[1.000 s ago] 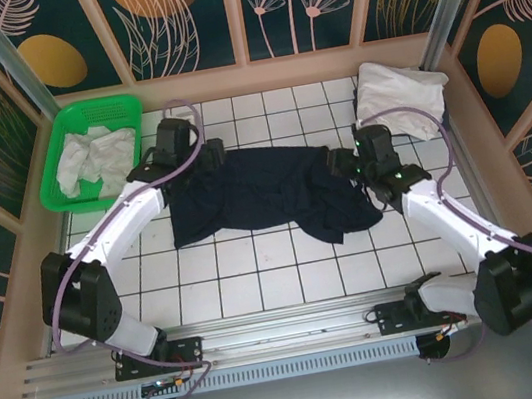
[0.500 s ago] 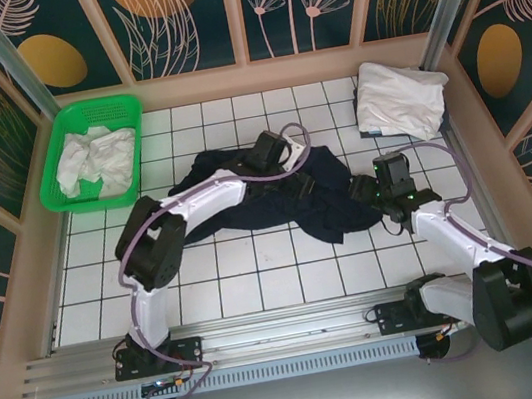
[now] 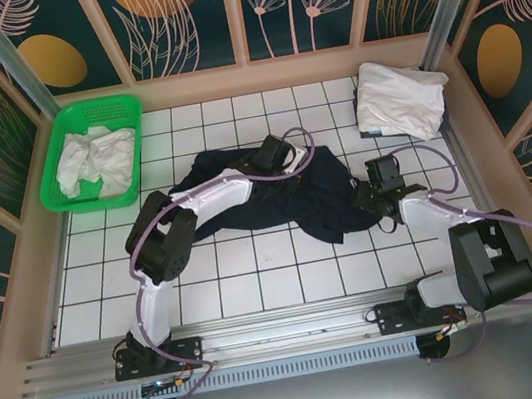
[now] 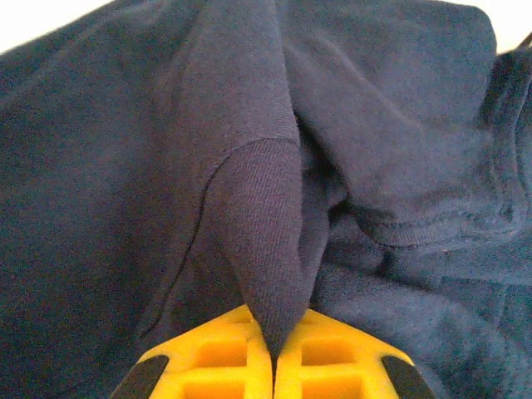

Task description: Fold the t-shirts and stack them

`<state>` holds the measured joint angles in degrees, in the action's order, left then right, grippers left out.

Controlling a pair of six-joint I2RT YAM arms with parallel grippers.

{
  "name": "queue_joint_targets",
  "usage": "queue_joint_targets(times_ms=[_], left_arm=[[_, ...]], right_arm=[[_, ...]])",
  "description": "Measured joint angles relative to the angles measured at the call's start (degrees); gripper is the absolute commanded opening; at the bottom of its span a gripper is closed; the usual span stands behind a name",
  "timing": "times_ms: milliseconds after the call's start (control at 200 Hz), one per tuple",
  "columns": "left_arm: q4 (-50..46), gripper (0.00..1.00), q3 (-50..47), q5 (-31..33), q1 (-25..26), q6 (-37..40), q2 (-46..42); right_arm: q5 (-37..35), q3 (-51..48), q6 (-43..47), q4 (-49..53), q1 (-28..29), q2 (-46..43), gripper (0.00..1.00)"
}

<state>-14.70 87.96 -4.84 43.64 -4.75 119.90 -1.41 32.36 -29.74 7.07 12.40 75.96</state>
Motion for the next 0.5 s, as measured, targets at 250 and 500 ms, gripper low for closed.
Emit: queue_joint_targets(times_ms=[250, 500], left_arm=[[-0.3, 0.00, -5.9, 4.3, -2.5, -1.8, -11.2], [-0.5, 0.00, -13.3, 6.9, -5.1, -4.8, -17.7]], right_arm=[[-1.6, 1.5, 1.6, -0.5, 0.0, 0.2, 0.05], [-2.8, 5.0, 3.7, 0.1, 0.0, 0.3, 0.00]])
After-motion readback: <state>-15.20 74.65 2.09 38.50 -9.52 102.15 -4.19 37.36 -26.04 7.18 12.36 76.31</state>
